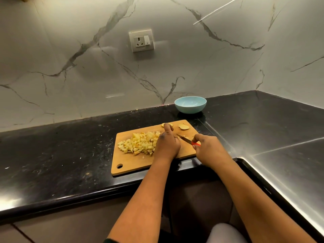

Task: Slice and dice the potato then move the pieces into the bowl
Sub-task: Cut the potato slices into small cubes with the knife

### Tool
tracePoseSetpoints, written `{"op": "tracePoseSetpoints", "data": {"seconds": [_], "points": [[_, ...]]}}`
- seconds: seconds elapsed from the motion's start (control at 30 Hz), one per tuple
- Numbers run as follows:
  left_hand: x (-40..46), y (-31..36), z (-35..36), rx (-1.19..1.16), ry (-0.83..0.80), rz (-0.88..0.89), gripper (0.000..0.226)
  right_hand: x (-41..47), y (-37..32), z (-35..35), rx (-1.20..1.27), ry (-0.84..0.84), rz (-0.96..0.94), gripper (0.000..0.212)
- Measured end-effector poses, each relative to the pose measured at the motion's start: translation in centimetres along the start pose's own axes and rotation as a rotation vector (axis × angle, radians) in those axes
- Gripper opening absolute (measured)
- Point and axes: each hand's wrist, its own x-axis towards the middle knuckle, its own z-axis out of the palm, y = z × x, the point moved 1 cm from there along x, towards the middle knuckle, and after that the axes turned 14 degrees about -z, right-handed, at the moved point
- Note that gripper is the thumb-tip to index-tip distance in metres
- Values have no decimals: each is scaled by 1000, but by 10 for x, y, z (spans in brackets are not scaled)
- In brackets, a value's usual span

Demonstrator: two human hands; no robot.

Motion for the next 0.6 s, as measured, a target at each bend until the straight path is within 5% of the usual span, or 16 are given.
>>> {"op": "tracePoseSetpoints", "data": {"seconds": [0.43,0.6], "points": [[0,-1,3,72,3,15,33,9,-14,-48,-248,-259,8,29],[-3,1,-1,70,43,62,24,7,-7,-85,108,-251,-11,13]]}}
